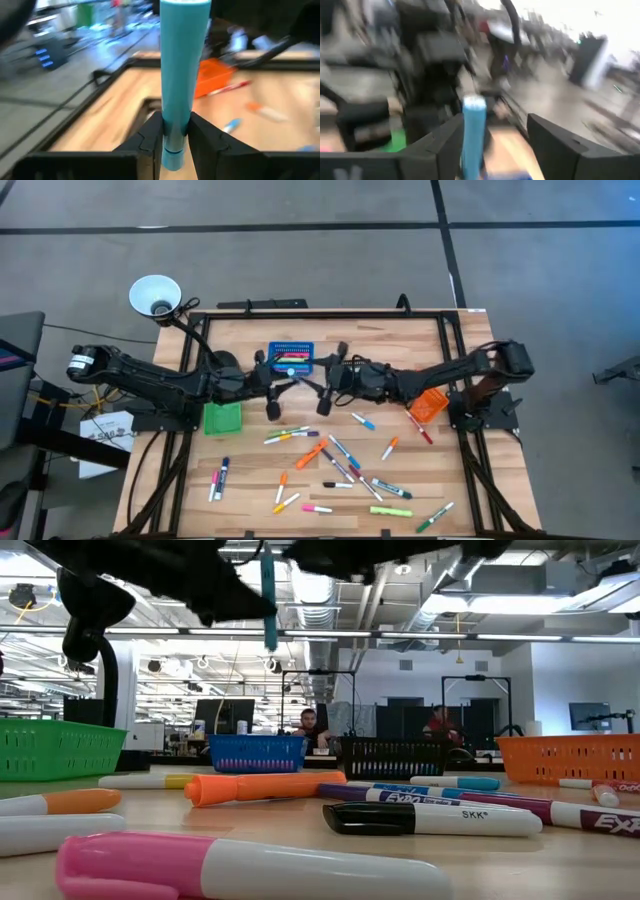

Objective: Pick & Place Markers
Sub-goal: Put the light blue highlighter pen into the blue basket

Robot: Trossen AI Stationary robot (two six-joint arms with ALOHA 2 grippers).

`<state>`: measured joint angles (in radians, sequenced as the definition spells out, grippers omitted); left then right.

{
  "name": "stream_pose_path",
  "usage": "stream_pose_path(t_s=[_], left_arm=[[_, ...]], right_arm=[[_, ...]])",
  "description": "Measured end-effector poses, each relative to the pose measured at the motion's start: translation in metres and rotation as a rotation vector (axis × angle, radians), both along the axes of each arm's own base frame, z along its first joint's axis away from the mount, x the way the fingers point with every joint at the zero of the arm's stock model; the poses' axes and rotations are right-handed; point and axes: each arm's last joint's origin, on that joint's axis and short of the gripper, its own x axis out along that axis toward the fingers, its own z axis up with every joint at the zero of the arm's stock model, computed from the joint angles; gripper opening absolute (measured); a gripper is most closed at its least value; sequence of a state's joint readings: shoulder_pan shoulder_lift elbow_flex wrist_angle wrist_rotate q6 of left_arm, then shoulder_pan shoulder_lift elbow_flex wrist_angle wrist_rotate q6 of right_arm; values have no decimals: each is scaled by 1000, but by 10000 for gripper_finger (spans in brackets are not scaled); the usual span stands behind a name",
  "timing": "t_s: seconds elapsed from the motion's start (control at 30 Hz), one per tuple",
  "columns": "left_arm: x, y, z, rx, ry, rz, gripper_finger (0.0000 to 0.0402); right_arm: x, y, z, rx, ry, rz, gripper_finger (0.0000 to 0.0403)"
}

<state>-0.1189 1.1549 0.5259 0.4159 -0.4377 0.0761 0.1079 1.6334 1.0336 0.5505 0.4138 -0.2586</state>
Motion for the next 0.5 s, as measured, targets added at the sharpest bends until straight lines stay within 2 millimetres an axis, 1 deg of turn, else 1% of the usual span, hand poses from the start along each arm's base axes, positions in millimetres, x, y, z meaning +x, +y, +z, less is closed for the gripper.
stream_pose_path(t_s=[0.07,0.13,0.23,0.33,0.4,0.5], left_arm=[[-1,5,-3,25,37,88,73],[-3,15,-7,44,83,156,72],[-7,32,-17,94,220,213,74],[-7,50,-29,84,310,280,75],[-5,60,-36,59,337,265,74],[0,73,-50,17,386,237,74]], right_arm=[[-13,4,3,27,106,-26,226],[-25,9,2,118,199,-21,233],[-40,17,-7,277,332,-49,234],[-52,25,-19,421,473,-57,231],[-58,30,-25,484,537,-63,227],[-59,38,-31,518,563,-70,222]])
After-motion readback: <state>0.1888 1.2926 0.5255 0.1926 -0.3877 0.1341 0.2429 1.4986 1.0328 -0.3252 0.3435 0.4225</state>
